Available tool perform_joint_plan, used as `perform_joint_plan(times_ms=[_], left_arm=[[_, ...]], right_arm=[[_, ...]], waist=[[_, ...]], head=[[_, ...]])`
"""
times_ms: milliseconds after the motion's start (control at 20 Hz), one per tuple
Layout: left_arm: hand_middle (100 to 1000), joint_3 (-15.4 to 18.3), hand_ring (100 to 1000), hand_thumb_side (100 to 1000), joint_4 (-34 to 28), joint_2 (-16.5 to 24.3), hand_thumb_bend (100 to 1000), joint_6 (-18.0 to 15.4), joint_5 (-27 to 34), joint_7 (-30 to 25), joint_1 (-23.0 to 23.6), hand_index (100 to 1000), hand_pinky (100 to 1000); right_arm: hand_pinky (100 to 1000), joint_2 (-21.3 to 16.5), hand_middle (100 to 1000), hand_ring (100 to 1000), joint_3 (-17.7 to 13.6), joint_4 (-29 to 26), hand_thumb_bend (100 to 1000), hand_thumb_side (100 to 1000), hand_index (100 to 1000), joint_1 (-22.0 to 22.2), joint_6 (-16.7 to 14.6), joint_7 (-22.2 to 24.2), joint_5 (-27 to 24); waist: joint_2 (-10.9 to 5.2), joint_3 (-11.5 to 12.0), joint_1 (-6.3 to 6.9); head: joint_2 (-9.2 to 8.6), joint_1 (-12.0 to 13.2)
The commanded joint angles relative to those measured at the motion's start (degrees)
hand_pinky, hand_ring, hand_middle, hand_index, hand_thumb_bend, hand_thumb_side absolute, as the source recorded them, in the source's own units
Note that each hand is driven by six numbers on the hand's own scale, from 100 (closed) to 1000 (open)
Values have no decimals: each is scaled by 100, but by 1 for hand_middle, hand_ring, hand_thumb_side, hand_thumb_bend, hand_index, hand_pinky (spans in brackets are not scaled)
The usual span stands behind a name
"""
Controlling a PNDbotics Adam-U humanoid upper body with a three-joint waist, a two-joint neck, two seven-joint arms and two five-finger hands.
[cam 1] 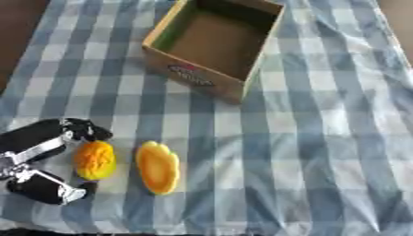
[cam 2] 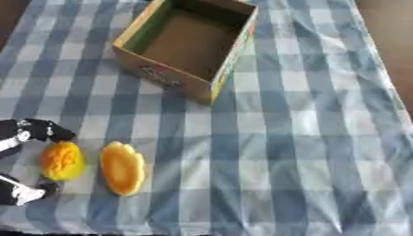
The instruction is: Pick up objects on the table and place them in the box.
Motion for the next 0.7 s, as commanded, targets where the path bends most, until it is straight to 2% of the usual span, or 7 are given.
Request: perform_joint_plan(times_ms=[50,350,700], left_arm=[[766,42,803,100,-86,80,414,47,-131,-7,-55,901,811],[746,35,784,100,-86,19,373,147,-264,1,-77,885,786],[747,79,778,100,-86,-42,434,5,-684,-2,-139,877,786]], right_arm=[[750,-97,725,857,-47,-124,100,653,740,-45,-8,-18,-41],[750,-76,723,857,-43,-124,100,653,740,-39,-2,-9,-53],[749,-66,722,856,-48,-124,100,653,739,-24,-5,-8,-65]], waist=[[-77,-7,-7],[-73,-23,-4],[-56,-49,-9]], head=[[29,27],[29,35],[27,33]])
